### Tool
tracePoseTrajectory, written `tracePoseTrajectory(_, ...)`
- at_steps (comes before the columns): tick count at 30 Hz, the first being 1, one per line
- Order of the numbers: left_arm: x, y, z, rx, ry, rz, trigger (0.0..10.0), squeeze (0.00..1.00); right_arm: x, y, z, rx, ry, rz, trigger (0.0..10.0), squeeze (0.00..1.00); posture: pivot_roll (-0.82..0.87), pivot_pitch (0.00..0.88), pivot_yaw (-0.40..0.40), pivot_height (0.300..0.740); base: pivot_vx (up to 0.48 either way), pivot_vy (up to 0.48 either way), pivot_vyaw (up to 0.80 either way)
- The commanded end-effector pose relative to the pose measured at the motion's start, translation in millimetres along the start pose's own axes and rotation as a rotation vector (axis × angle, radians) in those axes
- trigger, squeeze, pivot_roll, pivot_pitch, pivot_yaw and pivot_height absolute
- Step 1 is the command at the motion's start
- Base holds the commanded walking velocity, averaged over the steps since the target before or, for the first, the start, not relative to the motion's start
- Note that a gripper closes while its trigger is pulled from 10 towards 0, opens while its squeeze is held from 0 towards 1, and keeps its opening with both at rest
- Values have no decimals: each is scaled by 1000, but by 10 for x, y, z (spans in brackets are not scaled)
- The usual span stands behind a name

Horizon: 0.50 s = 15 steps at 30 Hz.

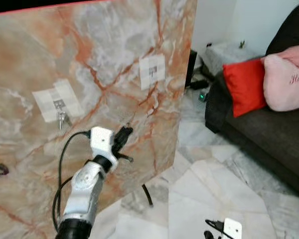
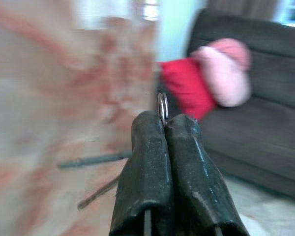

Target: Hang keys on a hook

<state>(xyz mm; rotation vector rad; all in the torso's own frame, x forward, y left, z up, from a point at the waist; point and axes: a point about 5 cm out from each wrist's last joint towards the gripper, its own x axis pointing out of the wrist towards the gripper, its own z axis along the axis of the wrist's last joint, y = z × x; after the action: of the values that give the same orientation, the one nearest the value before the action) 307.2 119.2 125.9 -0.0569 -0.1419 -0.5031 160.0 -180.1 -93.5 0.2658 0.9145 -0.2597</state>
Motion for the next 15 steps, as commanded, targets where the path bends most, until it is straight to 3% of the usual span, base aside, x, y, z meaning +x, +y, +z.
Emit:
tracePoseTrajectory(1,44,-62,35,-4,-3,-36,10000,0,0,-48,14,3,0,-14,10000,0,-24,0,-44,740,0,0,0)
tracePoseTrajectory(11,86,-183,40,14,16,-86,10000,0,6,-41,29,-1,2,-8,10000,0,-23,0,-45,740,0,0,0)
tracePoseTrajectory(15,72,-169,17,18,15,-49,10000,0,6,-39,28,0,2,-7,10000,0,-27,0,-45,740,0,0,0)
